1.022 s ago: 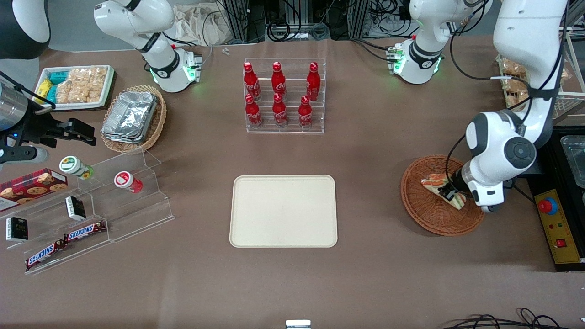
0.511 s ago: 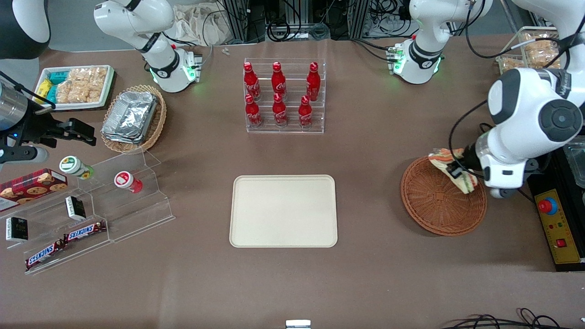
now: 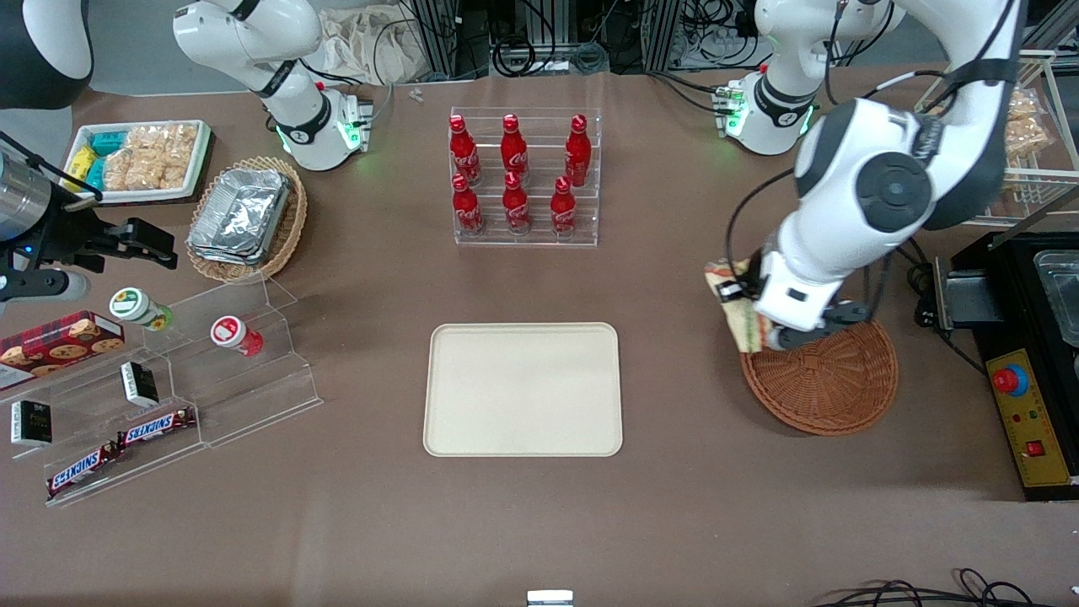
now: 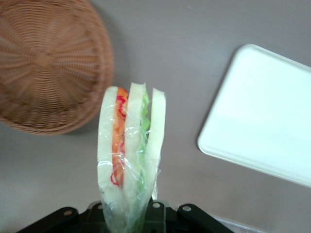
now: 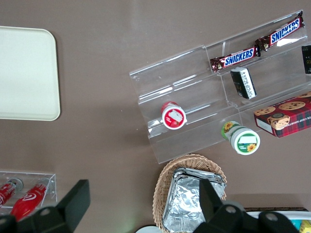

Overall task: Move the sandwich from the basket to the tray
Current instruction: 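Carry the held sandwich over to the cream tray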

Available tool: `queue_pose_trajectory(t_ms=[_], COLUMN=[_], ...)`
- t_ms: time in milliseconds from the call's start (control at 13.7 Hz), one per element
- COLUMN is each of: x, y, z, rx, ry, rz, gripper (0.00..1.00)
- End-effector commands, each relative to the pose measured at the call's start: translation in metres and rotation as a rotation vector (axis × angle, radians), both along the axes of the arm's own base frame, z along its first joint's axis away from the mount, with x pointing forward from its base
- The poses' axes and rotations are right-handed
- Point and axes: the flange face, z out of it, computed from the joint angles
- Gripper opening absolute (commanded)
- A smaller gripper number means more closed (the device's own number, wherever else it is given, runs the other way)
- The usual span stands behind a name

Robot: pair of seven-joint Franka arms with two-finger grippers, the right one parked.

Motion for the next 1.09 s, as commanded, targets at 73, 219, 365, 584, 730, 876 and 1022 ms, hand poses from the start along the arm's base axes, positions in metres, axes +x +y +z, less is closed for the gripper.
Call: queue_pose_trajectory(t_ms=[73, 219, 365, 584, 730, 876, 1022], x=[0.023, 0.025, 0.020, 0.026, 0.028, 0.028, 0.030], y=[-0.067, -0.098, -0.130, -0.142, -0.151, -0.162, -0.164], z=[-0.015, -0.038, -0.060, -0.100, -0.132, -0.171, -0.201], rx=[-0.025, -0.020, 0.000, 0.014, -0.007, -0.016, -0.025], ry=[-0.011, -0.020, -0.045, -0.066, -0.064, -0.066, -0.070], rz=[-0.092, -0.160, -0.208, -0.239, -0.233, -0.253, -0.259], gripper=[0.00, 0.00, 0.00, 0.00, 0.00, 0.00, 0.00])
